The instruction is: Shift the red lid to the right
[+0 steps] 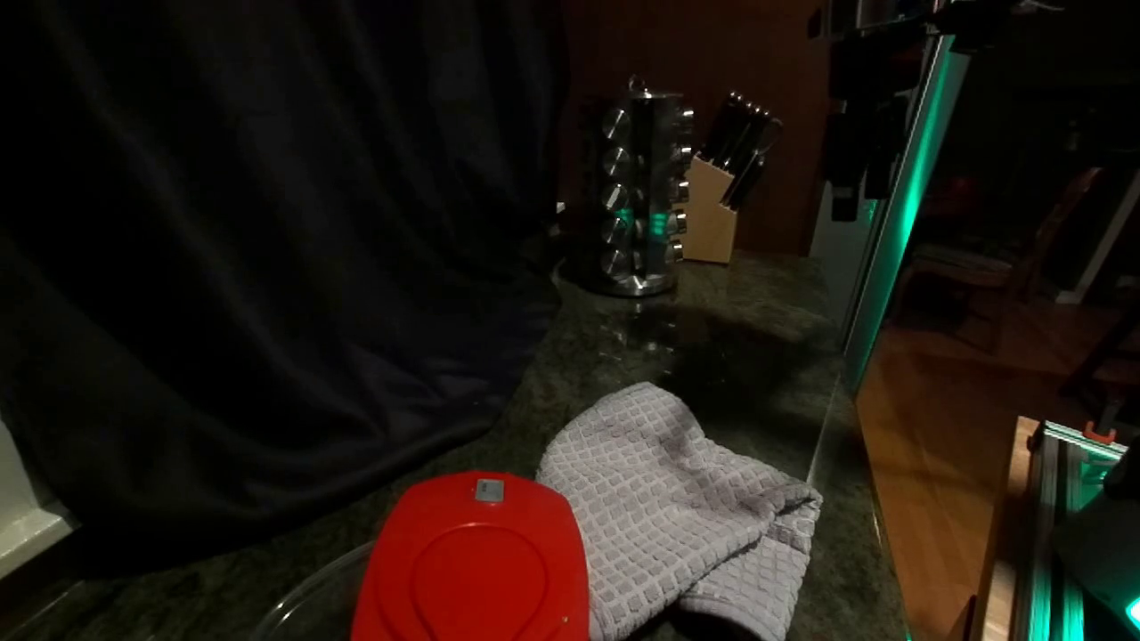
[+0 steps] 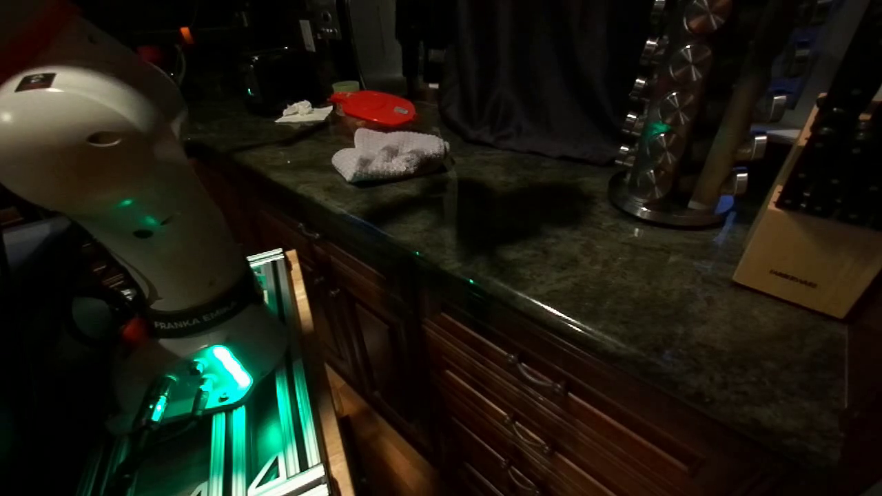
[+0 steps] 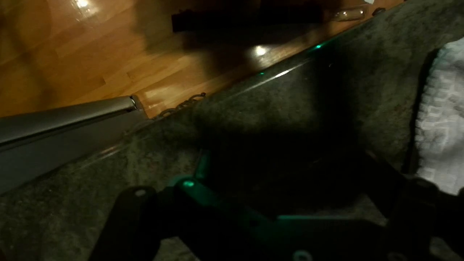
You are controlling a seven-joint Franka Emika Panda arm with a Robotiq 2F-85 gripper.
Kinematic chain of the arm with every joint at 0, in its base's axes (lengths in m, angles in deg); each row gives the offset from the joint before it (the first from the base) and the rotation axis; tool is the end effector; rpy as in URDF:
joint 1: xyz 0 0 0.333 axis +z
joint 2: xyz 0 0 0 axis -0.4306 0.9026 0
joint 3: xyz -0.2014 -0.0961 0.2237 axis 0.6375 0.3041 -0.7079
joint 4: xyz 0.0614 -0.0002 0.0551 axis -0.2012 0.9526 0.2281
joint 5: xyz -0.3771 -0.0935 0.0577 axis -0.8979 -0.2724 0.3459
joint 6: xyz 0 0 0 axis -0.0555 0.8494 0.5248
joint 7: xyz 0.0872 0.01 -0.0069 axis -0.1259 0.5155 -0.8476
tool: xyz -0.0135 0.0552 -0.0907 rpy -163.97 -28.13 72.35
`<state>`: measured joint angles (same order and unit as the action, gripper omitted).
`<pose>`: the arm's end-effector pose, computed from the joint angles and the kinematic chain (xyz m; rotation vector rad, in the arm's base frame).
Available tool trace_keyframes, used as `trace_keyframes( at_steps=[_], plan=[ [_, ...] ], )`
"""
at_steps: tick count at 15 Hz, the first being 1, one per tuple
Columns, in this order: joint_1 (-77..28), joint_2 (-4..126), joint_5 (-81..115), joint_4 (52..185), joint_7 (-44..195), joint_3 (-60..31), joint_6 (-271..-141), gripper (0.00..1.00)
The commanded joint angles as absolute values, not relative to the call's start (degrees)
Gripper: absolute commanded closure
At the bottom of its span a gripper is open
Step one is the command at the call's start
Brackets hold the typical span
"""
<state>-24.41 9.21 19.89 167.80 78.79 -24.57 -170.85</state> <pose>0.3470 0.0442 0.4918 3.0637 -0.0552 -0.1710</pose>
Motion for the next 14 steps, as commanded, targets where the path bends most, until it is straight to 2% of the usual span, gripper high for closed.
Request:
trace_keyframes(
  at_steps=[1, 8, 14],
  plan=[
    [-18.4, 10.5, 27.7, 165.5, 82.2, -29.2, -171.6, 0.00],
    [-11.5, 18.8, 40.3, 158.2, 92.4, -39.5, -178.8, 0.00],
    [-10.5, 29.5, 49.4, 153.2, 105.7, -42.6, -184.8, 0.00]
  ],
)
